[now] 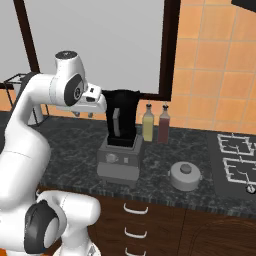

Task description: Close the lid blender by securely placing the lid on top.

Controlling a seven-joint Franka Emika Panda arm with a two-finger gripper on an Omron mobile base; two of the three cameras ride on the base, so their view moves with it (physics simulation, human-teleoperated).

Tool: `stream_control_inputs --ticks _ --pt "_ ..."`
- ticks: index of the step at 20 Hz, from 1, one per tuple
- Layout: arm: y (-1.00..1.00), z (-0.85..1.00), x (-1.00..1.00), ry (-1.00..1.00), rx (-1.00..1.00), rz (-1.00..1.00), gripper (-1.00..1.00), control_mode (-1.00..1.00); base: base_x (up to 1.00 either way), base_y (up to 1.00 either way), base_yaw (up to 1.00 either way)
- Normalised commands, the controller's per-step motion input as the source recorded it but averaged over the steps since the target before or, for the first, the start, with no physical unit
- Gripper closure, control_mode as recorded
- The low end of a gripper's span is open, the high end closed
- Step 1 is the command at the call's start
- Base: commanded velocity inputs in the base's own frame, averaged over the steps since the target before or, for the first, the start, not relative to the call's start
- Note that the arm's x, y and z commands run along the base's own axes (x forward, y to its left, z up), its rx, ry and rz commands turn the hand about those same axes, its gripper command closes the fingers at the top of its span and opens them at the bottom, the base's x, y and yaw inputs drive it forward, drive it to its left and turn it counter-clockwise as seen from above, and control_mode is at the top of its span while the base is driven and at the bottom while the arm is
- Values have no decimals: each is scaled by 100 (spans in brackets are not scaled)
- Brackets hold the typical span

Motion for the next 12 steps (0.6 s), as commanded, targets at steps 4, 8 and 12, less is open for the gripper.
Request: stream_control_inputs --ticks 4,8,12 --pt "-13 0 -23 -1 0 -3 -100 -100 0 0 0" --pt "-40 -10 -61 -11 1 -9 -100 -100 0 0 0" --pt "-46 -15 -55 -16 0 -15 -100 -100 0 0 0"
